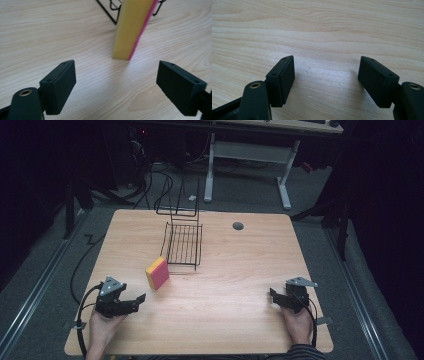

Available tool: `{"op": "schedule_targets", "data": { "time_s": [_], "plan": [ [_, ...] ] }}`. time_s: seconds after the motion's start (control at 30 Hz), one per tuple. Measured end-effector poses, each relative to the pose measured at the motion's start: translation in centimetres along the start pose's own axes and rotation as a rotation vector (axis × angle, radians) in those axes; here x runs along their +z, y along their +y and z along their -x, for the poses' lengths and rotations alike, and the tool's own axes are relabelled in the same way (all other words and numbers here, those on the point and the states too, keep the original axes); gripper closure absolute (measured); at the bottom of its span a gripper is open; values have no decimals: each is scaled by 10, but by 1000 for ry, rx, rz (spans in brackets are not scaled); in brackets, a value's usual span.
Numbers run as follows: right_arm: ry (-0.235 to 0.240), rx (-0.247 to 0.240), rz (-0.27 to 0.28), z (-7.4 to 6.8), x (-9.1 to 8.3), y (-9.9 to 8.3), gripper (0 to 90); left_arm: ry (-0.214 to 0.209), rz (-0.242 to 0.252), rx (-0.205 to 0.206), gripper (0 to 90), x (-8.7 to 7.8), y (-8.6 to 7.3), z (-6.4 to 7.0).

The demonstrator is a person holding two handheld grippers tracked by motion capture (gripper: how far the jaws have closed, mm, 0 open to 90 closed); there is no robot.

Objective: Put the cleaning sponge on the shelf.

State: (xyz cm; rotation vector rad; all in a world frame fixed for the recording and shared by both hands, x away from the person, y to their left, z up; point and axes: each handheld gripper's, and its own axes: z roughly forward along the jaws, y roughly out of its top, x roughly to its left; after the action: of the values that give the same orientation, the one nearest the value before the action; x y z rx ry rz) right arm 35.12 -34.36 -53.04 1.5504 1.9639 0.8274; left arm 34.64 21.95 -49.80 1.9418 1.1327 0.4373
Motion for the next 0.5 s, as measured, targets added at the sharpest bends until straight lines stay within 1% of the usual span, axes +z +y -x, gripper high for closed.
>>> {"op": "schedule_targets", "data": {
  "time_s": [0.03, 0.37, 0.4, 0.5],
  "plan": [
    [-1, 1, 0, 0, 0, 0, 299, 5, -1, 17, 178, 1, 3, 3],
    [-1, 1, 0, 0, 0, 0, 298, -9, -7, 52, 188, 10, 16, 13],
    [-1, 1, -2, 0, 0, 0, 297, -6, -8, 67, 194, 12, 19, 15],
    [-1, 0, -3, 0, 0, 0, 297, 1, -10, 85, 208, 15, 24, 17]
  ]
}}
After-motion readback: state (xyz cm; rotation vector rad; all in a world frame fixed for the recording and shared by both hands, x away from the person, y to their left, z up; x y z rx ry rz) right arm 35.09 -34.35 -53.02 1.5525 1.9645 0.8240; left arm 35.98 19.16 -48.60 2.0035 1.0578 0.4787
